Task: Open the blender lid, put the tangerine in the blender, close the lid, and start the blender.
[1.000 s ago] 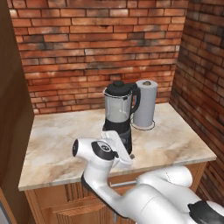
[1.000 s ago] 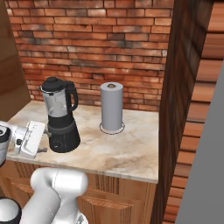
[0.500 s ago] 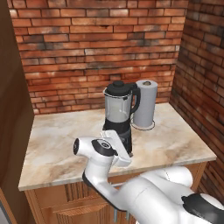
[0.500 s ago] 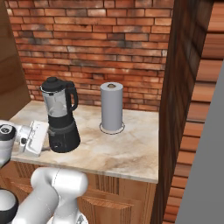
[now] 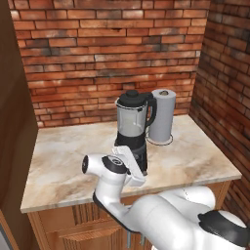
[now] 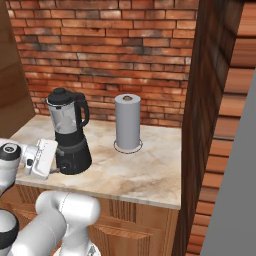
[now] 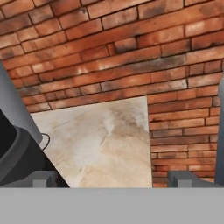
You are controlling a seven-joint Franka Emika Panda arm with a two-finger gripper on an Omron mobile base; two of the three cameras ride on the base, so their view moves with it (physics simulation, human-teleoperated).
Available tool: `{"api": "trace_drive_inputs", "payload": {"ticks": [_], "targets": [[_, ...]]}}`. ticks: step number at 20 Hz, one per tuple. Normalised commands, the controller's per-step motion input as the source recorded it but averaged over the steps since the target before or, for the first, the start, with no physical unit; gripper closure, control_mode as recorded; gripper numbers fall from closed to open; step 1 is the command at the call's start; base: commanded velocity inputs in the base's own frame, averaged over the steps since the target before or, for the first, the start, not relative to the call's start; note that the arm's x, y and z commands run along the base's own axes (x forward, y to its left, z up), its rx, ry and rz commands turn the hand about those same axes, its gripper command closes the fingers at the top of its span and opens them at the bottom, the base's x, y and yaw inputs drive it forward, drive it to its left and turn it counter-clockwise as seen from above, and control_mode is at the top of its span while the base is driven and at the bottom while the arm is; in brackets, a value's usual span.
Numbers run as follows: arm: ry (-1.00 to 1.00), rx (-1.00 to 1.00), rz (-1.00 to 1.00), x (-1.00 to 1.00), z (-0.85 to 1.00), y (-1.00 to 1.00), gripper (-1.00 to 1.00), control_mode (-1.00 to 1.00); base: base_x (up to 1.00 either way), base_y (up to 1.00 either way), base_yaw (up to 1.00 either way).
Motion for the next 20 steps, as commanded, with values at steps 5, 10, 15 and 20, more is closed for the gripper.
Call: {"api": "trace_drive_inputs", "payload": {"ticks": [5,10,15,20], "targets": [[-0.02,0.00,0.00,0.19,-0.03,0.01,-1.00,-1.00,0.00,0.00,0.00],[-0.03,0.00,0.00,0.17,-0.06,0.00,-1.00,-1.00,0.00,0.00,0.00],[-0.07,0.00,0.00,0.21,-0.14,0.00,-1.00,-1.00,0.00,0.00,0.00],[-0.15,0.00,0.03,0.21,-0.14,0.00,-1.00,-1.00,0.00,0.00,0.00]]}}
